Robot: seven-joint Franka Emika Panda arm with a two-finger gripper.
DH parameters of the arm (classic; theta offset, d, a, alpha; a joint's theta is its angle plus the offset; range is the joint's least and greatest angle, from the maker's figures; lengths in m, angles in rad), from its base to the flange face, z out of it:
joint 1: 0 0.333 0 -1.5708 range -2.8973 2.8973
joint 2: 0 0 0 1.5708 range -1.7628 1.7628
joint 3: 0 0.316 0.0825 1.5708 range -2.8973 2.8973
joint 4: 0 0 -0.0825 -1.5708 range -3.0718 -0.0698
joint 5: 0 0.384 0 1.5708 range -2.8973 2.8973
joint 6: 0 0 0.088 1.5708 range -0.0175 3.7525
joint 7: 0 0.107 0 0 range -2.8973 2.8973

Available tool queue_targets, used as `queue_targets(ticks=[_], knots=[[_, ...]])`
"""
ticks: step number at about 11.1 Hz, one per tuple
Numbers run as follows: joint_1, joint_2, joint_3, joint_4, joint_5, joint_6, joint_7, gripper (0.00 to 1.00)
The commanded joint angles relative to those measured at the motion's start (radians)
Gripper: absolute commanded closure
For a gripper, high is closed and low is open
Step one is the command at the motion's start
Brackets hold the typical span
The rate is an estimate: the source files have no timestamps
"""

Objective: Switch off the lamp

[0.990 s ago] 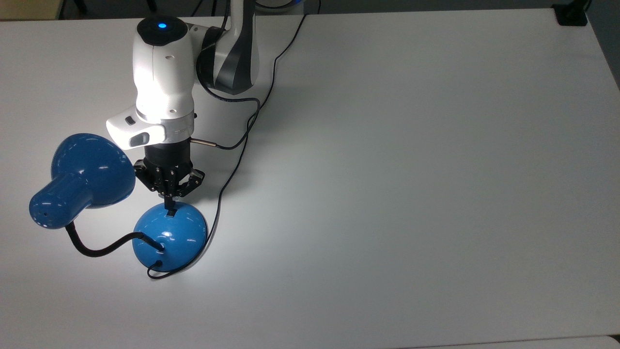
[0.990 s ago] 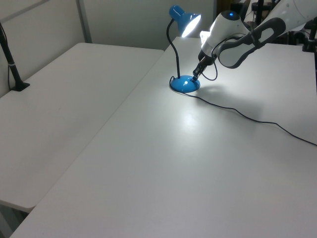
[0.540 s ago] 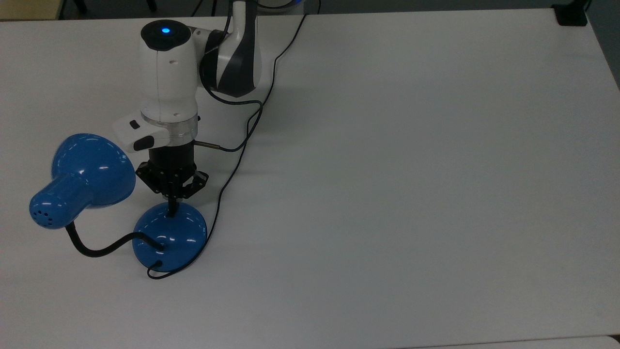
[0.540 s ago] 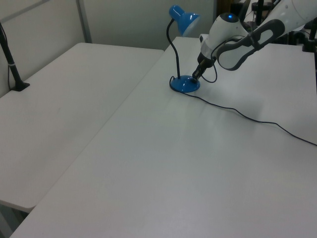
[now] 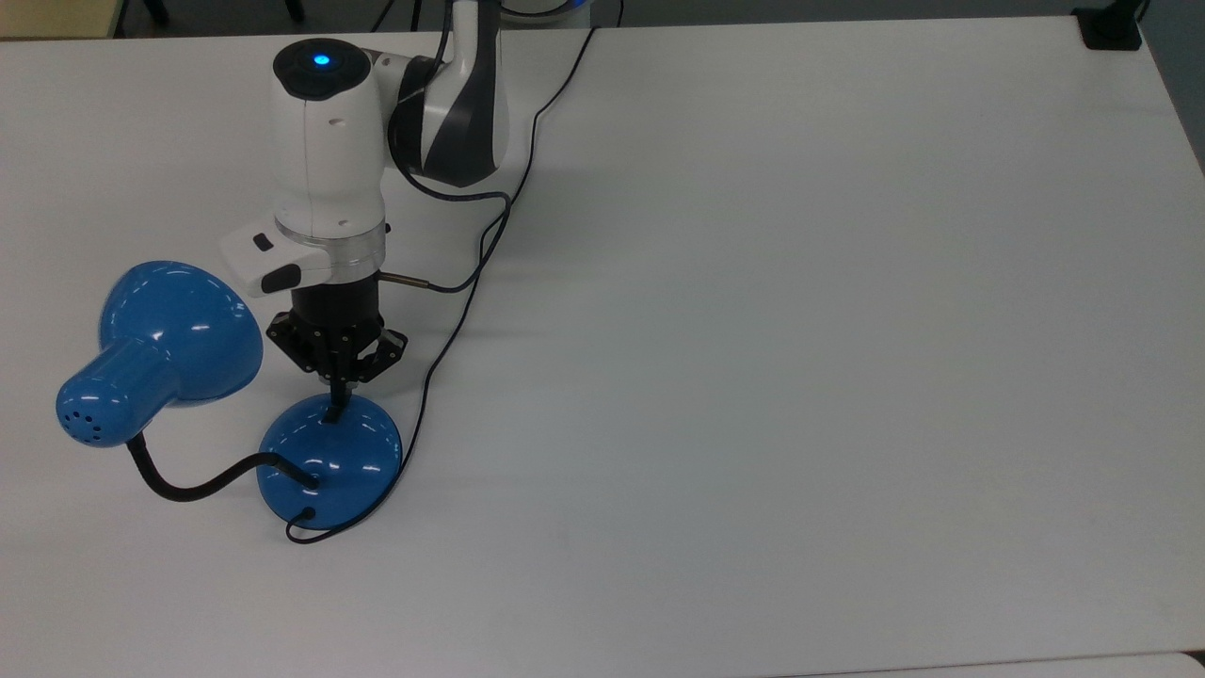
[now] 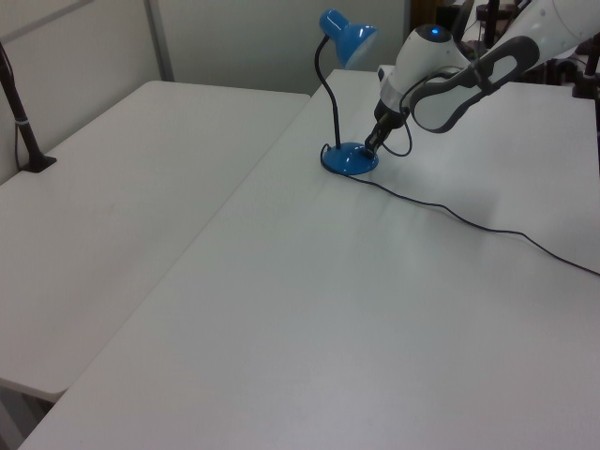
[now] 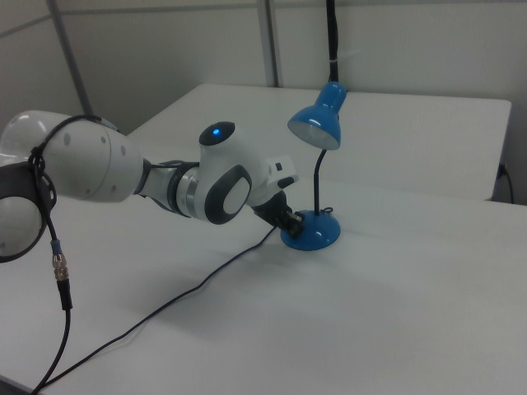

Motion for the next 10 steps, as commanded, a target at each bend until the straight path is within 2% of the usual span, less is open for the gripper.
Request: queue_targets(ticks=[1,3,5,6,7,8,9,10], knots=[[0.002,-0.160,0.053,-0.019,0.016,-0.309,-0.007,0.98],[0.019,-0.260,0.100,-0.010,0.016,-0.526,-0.007,0.93],[0.074,-0.353,0.104,0.021,0.015,-0.718,-0.009,0.87],[0.100,-0.396,0.099,0.035,0.015,-0.797,-0.010,0.78],[0.146,-0.433,0.076,0.049,0.015,-0.870,-0.010,0.63],[0.212,-0.464,0.032,0.058,0.012,-0.945,-0.010,0.51],[0.249,-0.484,0.012,0.064,0.012,-1.011,-0.015,0.48],[0.255,-0.502,0.014,0.069,0.012,-1.036,-0.012,0.17]])
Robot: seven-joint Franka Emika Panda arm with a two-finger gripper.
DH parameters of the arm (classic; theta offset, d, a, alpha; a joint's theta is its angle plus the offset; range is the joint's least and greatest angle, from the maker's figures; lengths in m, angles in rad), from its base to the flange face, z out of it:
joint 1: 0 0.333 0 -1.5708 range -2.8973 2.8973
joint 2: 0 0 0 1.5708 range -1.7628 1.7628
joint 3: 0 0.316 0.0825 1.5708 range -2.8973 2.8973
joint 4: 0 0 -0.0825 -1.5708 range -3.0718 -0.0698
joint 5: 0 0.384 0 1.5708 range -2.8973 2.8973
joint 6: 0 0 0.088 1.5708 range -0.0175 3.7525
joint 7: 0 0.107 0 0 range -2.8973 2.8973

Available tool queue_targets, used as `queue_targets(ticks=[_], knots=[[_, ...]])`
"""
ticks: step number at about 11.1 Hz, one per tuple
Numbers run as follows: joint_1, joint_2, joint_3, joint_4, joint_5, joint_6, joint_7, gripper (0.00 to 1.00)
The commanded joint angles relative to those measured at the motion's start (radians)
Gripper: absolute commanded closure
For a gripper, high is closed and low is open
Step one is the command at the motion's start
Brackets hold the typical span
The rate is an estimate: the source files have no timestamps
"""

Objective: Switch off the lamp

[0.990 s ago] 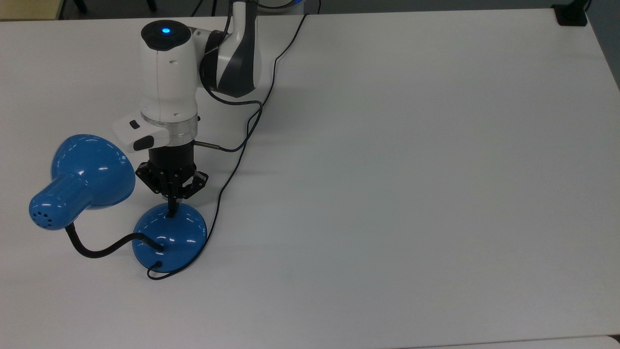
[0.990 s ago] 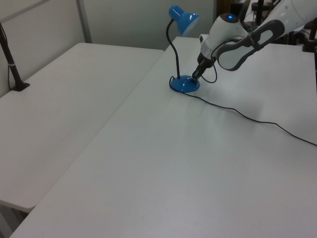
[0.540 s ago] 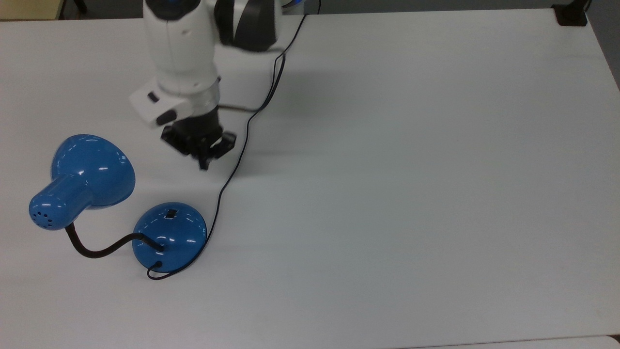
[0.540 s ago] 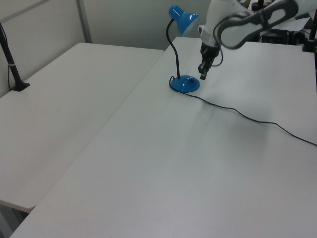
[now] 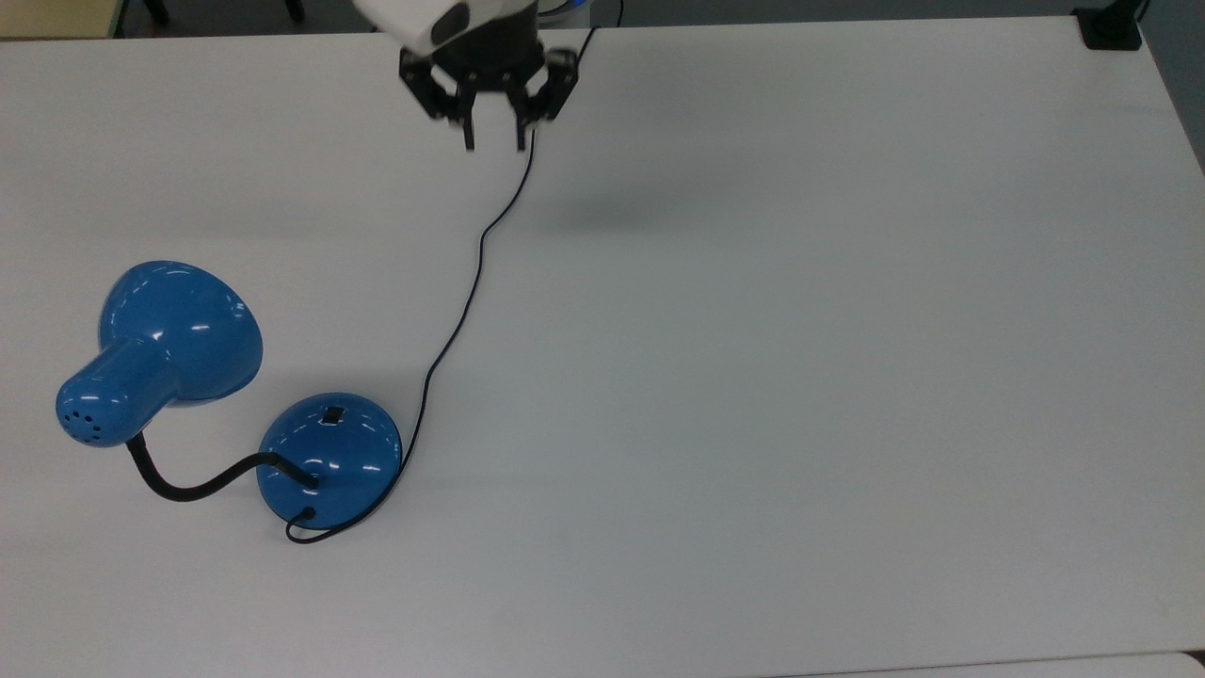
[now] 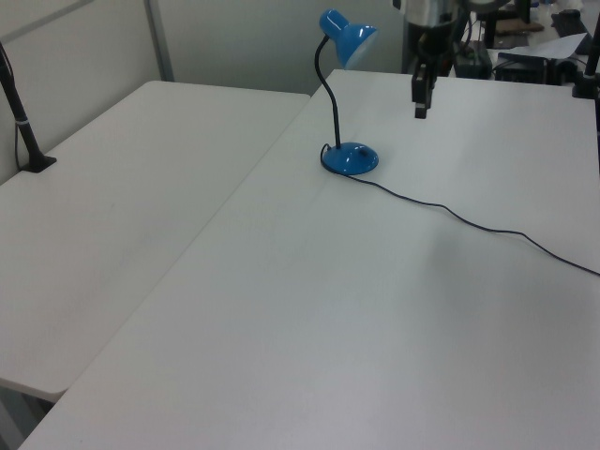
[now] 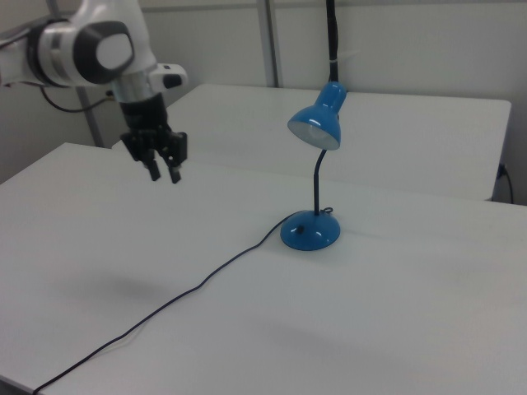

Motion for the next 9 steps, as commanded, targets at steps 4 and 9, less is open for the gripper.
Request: queue_targets(ticks=[4,9], knots=[[0.055,-0.053,-0.051,0.053,0.002,-0.150,-0.020,0.00],[0.045,-0.051,-0.053,0.059,-0.004,-0.151,-0.021,0.00]])
